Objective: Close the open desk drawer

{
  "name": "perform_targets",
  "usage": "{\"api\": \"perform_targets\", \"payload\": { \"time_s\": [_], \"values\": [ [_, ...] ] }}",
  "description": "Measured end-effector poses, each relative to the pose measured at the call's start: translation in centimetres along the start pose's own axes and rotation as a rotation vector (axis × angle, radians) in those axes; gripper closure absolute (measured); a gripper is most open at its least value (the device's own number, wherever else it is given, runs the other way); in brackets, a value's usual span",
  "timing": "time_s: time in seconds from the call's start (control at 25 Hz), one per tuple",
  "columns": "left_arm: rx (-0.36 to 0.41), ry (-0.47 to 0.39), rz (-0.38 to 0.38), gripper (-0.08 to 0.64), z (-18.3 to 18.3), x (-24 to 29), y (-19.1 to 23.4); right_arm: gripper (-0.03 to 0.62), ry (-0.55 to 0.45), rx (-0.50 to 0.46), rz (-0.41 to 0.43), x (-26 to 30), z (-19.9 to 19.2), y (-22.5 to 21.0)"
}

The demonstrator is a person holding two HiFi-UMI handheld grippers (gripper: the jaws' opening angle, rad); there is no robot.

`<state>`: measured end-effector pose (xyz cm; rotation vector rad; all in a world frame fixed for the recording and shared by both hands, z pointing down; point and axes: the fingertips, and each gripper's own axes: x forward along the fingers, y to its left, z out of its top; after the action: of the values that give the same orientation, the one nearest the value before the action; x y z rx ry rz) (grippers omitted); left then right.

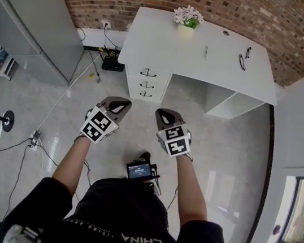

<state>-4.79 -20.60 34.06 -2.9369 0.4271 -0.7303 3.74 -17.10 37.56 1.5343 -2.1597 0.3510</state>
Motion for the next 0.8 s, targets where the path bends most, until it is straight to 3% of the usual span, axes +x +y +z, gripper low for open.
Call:
{"api": "perform_targets", "payload": {
  "time_s": [0.24,0.48,0.8],
  "values": [
    [0.001,0.005,0.01,0.548,-2.9,-5.8,-5.2,0.575,0.019,-0.012,-0.011,-4.4,-3.1,6.3],
    [-0.013,0.015,-0.02,0.548,-4.3,-8.1,-10.9,0.575,0.03,0.004,-0.036,-9.5,-6.1,9.9],
    [0.0,-0.006,-0.025,0.548,-2.3,-7.1,-14.8,0.575,-0.007,-0.034,-0.066,-13.1,-6.0,8.5]
  ]
}}
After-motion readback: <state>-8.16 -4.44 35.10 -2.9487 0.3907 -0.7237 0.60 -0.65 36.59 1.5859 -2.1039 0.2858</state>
